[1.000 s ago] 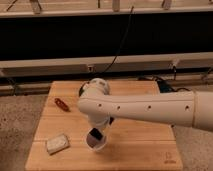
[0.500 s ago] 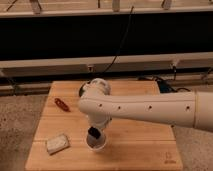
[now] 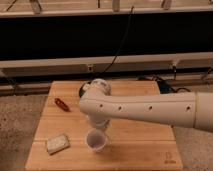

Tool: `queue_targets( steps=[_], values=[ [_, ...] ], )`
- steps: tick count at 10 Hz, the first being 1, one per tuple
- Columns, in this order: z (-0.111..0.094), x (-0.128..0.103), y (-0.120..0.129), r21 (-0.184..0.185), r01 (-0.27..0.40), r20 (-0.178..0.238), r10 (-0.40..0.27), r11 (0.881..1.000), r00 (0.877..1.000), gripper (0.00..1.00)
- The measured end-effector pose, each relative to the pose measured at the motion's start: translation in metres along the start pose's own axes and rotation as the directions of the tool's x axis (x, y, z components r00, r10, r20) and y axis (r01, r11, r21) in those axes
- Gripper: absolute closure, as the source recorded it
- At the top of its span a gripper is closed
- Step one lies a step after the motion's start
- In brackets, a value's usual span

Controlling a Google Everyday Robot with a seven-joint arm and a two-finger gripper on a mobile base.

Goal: Place the eraser in the ceramic cup

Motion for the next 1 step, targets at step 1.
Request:
queue_targets(
  steps=[1],
  values=[
    [-0.0001,-0.0037,0.0001,0.001,0.008,0.002,-0.008,1.0,1.0,0.43]
  ],
)
